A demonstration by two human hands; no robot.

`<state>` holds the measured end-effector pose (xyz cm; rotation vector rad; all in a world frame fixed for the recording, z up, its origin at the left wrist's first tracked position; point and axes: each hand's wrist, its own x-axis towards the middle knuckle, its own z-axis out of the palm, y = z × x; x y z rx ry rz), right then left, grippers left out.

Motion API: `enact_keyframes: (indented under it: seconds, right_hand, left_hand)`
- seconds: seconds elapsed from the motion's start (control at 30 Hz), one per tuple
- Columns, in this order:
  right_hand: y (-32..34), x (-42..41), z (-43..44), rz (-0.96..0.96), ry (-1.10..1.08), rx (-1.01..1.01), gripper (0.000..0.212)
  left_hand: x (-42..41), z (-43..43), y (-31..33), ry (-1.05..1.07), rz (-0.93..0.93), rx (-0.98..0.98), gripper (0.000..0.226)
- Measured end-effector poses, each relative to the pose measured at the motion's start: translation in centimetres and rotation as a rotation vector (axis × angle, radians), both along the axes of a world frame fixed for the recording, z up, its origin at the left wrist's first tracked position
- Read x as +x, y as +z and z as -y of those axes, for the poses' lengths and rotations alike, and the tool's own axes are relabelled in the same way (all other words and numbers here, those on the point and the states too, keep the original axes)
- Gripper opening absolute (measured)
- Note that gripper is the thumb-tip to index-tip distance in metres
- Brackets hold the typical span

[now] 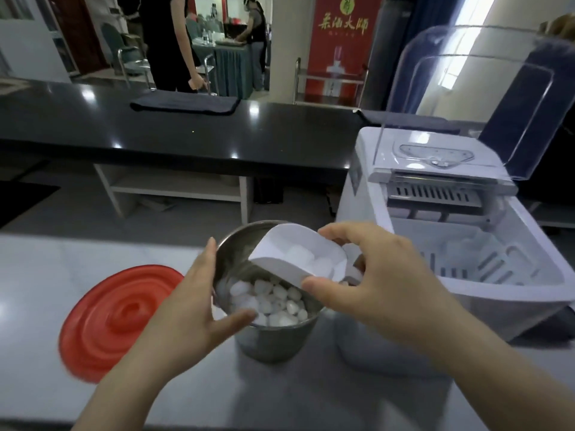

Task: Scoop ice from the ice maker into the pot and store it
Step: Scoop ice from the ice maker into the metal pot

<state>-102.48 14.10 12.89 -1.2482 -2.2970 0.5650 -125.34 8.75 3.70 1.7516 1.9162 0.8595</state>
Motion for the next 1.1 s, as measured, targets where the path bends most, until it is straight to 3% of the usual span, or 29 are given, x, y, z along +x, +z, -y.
enact_keyframes:
  seconds: [0.27, 0.37, 0.5, 0.67, 0.93, 1.1]
  right_hand:
    - [-3.8, -4.2, 0.6, 0.356, -0.198, 0.023, 0.066]
    - [-4.2, -4.1, 0.5, 0.632, -0.2, 0.219, 0.064]
    - [-5.3, -4.0, 0.4, 0.719, -0.211, 0.483, 0.067]
    - [-5.1, -4.1, 0.8, 0.733, -0.216, 0.687, 0.064]
    - [-4.7, -3.6, 1.1, 0.635, -0.211, 0.628, 0.074]
    - [-3.7, -2.8, 1.3, 0.398, -0.201, 0.612, 0.075]
  left_hand:
    - [-2.6, -0.5, -1.8, -0.158, -0.071, -0.076, 0.135]
    - [-2.8, -0.4, -1.6, -0.165, -0.072, -0.066, 0.119]
    - [-2.8, -0.2, -1.3, -0.174, -0.078, -0.085, 0.108]
    - [-3.3, -0.3, -1.8, -0.201, -0.075, -0.079, 0.108]
    - [-3.8, -0.7, -2.2, -0.206, -0.029, -0.023, 0.109]
    - [-3.3, -1.1, -0.5, -0.16, 0.004, 0.069, 0.094]
